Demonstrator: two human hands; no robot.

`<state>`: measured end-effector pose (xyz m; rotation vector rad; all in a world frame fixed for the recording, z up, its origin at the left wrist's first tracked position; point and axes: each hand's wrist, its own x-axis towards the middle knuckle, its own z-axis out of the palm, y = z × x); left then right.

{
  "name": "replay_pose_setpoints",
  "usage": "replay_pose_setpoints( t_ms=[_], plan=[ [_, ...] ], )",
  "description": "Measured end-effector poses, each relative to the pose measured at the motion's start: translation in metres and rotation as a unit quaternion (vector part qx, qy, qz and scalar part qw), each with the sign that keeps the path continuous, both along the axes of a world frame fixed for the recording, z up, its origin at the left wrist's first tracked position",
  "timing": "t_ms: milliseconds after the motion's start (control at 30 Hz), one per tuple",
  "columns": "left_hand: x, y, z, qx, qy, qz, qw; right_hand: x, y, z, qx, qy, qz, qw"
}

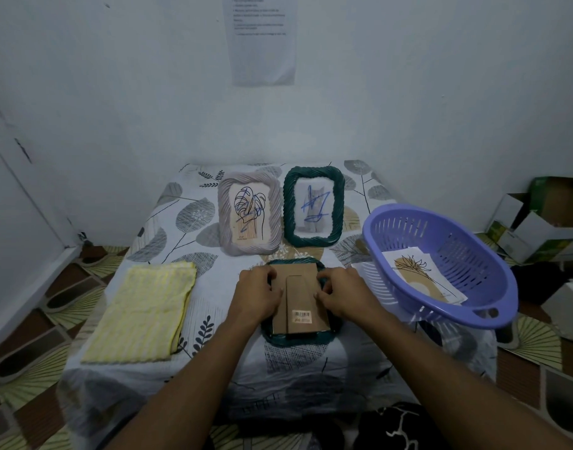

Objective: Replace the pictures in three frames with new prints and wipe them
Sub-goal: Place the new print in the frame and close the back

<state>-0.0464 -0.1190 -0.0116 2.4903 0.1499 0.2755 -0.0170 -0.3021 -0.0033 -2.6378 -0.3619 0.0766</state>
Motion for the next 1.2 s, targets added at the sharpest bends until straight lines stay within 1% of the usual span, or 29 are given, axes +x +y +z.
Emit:
replay_pose_setpoints(
  t_ms=[267, 333, 400, 433, 533, 633, 733, 800, 1000, 1200],
  plan=[
    [0.000, -0.002, -0.006, 0.058, -0.017, -0.014, 0.998, -0.002, -0.001, -0.005, -0.034, -0.022, 0.028, 0.999],
    [-0.001, 0.000, -0.008, 0.109, -0.019, -0.020, 0.994, -0.002, -0.001, -0.006, -0.043, -0.038, 0.036, 0.998],
    [0.000, 0.004, -0.009, 0.178, -0.043, -0.033, 0.983, -0.003, -0.002, -0.008, -0.046, -0.059, 0.040, 0.996],
    [0.001, 0.006, -0.009, 0.188, -0.056, -0.042, 0.980, -0.002, -0.003, -0.009, -0.041, -0.065, 0.038, 0.996],
    [0.004, 0.012, -0.010, 0.152, -0.056, -0.050, 0.985, 0.004, -0.005, -0.012, -0.010, -0.068, 0.017, 0.998],
    [0.008, 0.016, -0.014, 0.112, -0.021, -0.022, 0.993, 0.011, -0.005, -0.016, 0.028, -0.062, -0.027, 0.997],
    [0.012, 0.021, -0.018, 0.083, 0.008, -0.017, 0.996, 0.013, -0.002, -0.026, 0.043, -0.048, -0.052, 0.997],
    [0.012, 0.022, -0.022, 0.068, 0.006, -0.021, 0.997, 0.013, -0.001, -0.032, 0.040, -0.053, -0.054, 0.996],
    [0.012, 0.023, -0.024, 0.061, 0.022, -0.009, 0.998, 0.014, 0.001, -0.036, 0.009, -0.060, -0.057, 0.997],
    [0.012, 0.024, -0.024, 0.065, 0.035, -0.025, 0.997, 0.015, -0.001, -0.036, 0.030, -0.051, -0.052, 0.997]
  ],
)
